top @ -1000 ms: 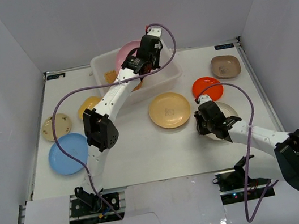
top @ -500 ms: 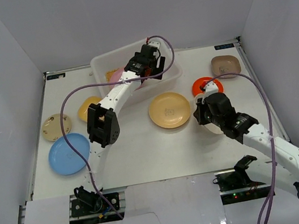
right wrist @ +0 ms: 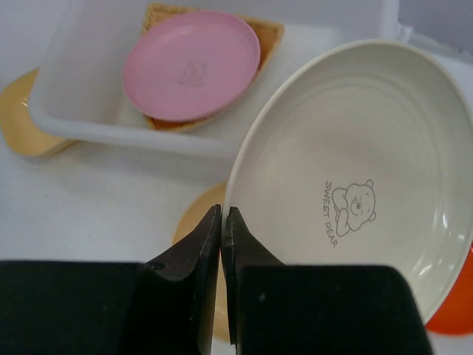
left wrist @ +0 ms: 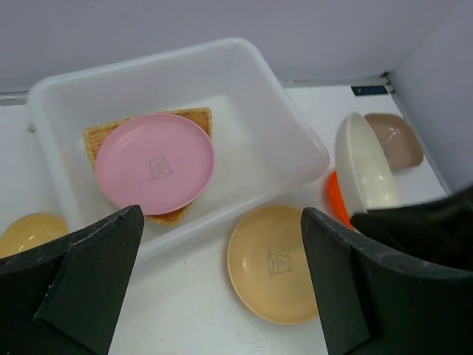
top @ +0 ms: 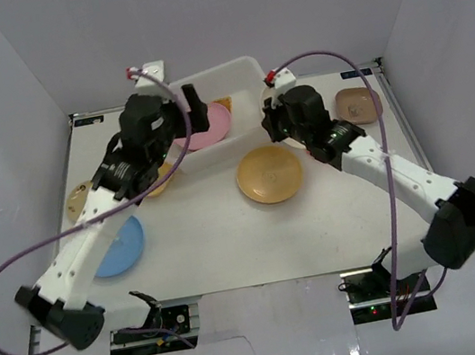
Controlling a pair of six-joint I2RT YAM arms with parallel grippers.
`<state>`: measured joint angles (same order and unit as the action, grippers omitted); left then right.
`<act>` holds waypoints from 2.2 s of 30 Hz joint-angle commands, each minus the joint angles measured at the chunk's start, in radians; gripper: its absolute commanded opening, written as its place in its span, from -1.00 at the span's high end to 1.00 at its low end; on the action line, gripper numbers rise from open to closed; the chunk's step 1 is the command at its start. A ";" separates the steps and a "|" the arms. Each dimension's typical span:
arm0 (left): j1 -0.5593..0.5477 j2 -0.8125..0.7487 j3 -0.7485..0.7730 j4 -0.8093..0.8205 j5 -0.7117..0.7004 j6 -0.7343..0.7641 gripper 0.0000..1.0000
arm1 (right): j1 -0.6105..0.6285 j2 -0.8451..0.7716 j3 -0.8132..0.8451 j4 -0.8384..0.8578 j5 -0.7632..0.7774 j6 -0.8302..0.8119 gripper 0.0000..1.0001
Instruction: Place the plates into the plastic bin on the countertop
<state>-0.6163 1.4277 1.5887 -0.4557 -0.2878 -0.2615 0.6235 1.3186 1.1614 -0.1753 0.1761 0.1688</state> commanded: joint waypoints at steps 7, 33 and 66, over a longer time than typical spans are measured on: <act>0.015 -0.533 -0.545 -0.226 -0.148 -0.182 -0.96 | 0.102 0.493 0.622 0.117 -0.084 -0.348 0.85; 0.041 -0.351 -0.636 -0.753 -0.166 -0.452 -0.96 | 0.156 0.803 0.806 0.220 -0.161 -0.457 -0.11; 0.414 0.227 -0.622 -0.305 -0.241 -0.272 -0.51 | 0.199 0.028 -0.404 0.284 -0.109 -0.221 -0.47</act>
<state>-0.2245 1.6356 0.9680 -0.8227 -0.5056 -0.5663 0.8188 1.3018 0.6914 0.1669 0.0296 0.0261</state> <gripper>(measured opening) 0.759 0.732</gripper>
